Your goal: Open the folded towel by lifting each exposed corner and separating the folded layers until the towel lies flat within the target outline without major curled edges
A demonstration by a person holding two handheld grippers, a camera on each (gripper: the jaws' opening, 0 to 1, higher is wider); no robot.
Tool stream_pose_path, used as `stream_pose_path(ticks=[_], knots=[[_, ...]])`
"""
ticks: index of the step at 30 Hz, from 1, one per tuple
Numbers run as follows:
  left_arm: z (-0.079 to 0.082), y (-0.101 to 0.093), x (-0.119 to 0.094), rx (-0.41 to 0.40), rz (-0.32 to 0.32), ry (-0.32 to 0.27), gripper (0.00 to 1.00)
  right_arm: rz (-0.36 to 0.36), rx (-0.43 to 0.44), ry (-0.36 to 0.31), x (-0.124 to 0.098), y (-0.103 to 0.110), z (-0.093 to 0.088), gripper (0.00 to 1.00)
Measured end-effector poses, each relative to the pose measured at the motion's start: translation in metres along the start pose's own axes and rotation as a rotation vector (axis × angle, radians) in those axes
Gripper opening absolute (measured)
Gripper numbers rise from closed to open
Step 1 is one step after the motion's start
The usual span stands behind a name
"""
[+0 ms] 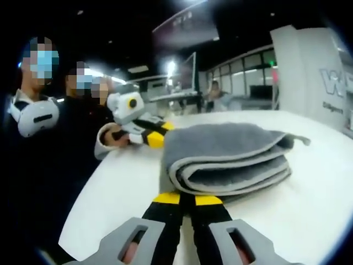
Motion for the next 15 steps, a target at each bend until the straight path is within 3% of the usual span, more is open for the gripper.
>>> stream_pose_path(ticks=[7, 15], knots=[[0.0, 0.001, 0.0, 0.016, 0.009, 0.002, 0.19, -0.03, -0.052, -0.028, -0.002, -0.004, 0.004, 0.03], [0.0, 0.004, 0.001, 0.024, 0.019, 0.005, 0.26, -0.078, -0.125, -0.048, -0.002, -0.011, 0.007, 0.14]])
Point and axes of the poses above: the point that each gripper's makers call its tool centre point, and the gripper's own axes: x roughly forward along the fingers, y roughly to its left, z roughly out of its top, the point moved 2 cm from there along -x, roughly backward along the fingers, and after that the axes turned 8 degrees about -z, right-handed, at the moved point
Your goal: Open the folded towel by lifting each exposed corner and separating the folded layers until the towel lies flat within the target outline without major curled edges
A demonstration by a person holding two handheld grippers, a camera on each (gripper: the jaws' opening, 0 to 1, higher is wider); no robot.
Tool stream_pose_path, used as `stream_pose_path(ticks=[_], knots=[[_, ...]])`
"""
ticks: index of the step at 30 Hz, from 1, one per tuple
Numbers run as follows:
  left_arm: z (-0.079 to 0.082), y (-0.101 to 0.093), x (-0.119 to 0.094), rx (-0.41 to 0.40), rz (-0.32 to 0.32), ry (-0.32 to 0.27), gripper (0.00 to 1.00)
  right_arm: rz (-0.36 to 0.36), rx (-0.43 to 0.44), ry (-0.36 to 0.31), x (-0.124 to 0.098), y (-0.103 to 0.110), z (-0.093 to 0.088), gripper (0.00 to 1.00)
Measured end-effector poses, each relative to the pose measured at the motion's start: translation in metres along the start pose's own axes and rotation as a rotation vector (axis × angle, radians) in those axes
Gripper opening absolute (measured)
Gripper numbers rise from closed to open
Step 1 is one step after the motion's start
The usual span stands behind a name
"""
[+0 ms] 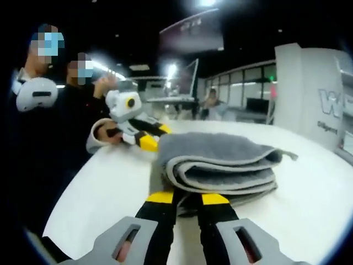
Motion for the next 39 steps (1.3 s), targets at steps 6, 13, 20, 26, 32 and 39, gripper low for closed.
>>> stream_pose_path(ticks=[6, 13, 20, 26, 32, 39], knots=[[-0.0007, 0.0005, 0.0004, 0.005, 0.0, 0.003, 0.26, -0.014, -0.031, -0.004, -0.0004, -0.0042, 0.0003, 0.2], [-0.001, 0.0013, 0.0006, 0.015, 0.003, 0.007, 0.27, -0.013, -0.063, -0.01, -0.0008, -0.0032, 0.0028, 0.27], [0.0003, 0.0039, 0.0005, 0.015, 0.016, 0.0, 0.33, -0.04, -0.089, -0.01, -0.0006, -0.0071, 0.0041, 0.31], [0.0019, 0.0028, -0.0001, 0.021, 0.016, -0.009, 0.34, -0.052, -0.113, -0.008, 0.001, -0.0068, 0.0049, 0.36], [0.0039, 0.0019, -0.0009, 0.027, 0.016, -0.019, 0.34, -0.072, -0.13, -0.009, 0.0018, -0.0095, 0.0058, 0.42], [0.0061, -0.0001, -0.0006, 0.036, 0.01, -0.028, 0.37, -0.079, -0.148, 0.0, 0.0031, -0.01, 0.0045, 0.43]])
Point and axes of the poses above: the point that each gripper's makers call its tool centre point, and the gripper's own axes: x roughly forward along the fingers, y roughly to its left, z roughly out of its top, the point moved 2 cm from there along -x, roughly backward along the fingers, and after that the axes turned 8 degrees about -z, right-handed, at the moved point
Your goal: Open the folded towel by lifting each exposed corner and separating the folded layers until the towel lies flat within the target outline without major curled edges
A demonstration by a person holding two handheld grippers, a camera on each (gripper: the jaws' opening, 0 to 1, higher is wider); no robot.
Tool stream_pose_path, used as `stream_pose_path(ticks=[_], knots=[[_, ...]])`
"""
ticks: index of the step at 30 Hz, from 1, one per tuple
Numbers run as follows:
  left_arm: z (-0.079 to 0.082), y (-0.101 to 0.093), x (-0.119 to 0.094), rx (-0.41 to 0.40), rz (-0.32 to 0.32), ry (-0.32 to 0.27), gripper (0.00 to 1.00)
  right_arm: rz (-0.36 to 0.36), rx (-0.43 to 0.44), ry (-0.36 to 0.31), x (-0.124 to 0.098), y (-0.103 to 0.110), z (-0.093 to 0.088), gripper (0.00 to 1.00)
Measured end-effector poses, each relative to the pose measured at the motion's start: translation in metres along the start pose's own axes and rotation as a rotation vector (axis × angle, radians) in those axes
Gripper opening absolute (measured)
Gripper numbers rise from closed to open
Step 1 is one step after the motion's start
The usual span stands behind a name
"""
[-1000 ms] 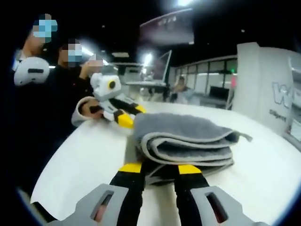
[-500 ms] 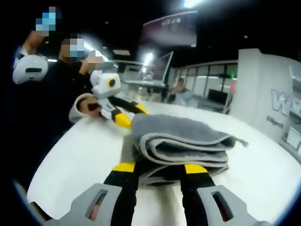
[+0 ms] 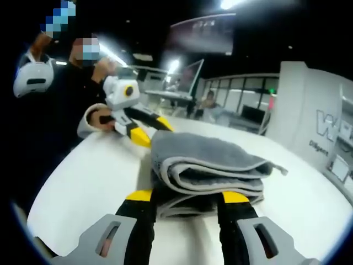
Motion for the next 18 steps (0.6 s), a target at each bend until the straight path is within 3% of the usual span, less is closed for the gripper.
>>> stream_pose_path(ticks=[11, 18], knots=[[0.005, -0.002, 0.0, 0.032, 0.002, -0.018, 0.39, -0.026, -0.029, 0.0, -0.001, -0.003, 0.001, 0.43], [0.008, -0.004, 0.0, 0.041, -0.004, -0.03, 0.39, -0.068, -0.009, -0.055, -0.008, -0.012, 0.012, 0.38]])
Point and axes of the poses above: the point that each gripper's makers call its tool centre point, and the gripper's own axes: x roughly forward along the fingers, y roughly to its left, z roughly out of its top, the point moved 2 cm from there along -x, roughly backward along the fingers, and after that the axes turned 8 degrees about -z, right-handed, at the moved point
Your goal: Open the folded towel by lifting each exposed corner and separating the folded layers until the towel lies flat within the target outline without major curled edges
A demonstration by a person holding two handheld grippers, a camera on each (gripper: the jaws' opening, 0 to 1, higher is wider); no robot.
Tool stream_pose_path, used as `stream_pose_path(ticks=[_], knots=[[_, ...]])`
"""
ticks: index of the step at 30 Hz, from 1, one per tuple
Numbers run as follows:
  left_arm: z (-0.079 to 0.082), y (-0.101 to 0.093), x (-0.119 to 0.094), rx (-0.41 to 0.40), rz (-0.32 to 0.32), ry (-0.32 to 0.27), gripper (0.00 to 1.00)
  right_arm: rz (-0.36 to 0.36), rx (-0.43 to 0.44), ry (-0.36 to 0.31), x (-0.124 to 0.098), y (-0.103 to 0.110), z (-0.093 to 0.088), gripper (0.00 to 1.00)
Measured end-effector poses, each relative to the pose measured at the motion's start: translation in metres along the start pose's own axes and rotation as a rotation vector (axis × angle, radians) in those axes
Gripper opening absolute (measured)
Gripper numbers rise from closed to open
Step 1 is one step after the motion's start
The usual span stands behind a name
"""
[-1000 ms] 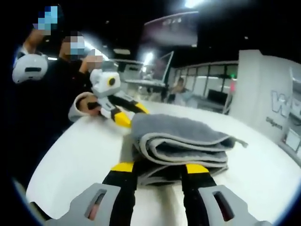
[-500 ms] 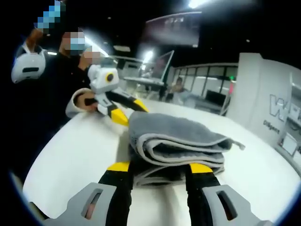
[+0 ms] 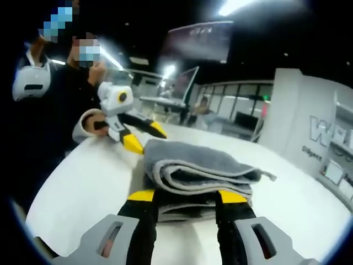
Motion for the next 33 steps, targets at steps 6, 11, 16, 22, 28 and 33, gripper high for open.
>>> stream_pose_path(ticks=[6, 11, 16, 22, 28, 33], knots=[[0.002, -0.002, 0.001, 0.016, -0.008, -0.007, 0.39, -0.033, -0.002, 0.015, 0.003, -0.006, -0.004, 0.35], [0.004, -0.004, 0.002, 0.031, -0.013, -0.013, 0.39, -0.049, 0.019, 0.037, 0.006, -0.01, -0.009, 0.35], [0.006, -0.005, 0.002, 0.035, -0.018, -0.018, 0.39, -0.042, 0.152, 0.027, 0.012, -0.011, -0.01, 0.38], [0.006, -0.005, 0.003, 0.037, -0.021, -0.019, 0.39, -0.036, 0.227, 0.035, 0.019, -0.011, -0.014, 0.44], [0.007, -0.005, 0.003, 0.043, -0.025, -0.02, 0.39, -0.049, 0.212, 0.024, 0.023, -0.011, -0.013, 0.46], [0.007, -0.005, 0.004, 0.042, -0.027, -0.022, 0.39, -0.062, 0.211, 0.0, 0.023, -0.013, -0.008, 0.45]])
Point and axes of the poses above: the point that each gripper's makers call its tool centre point, and the gripper's own axes: x roughly forward along the fingers, y roughly to its left, z roughly out of its top, the point moved 2 cm from there along -x, roughly backward along the fingers, and after that the axes turned 8 degrees about -z, right-handed, at the moved point
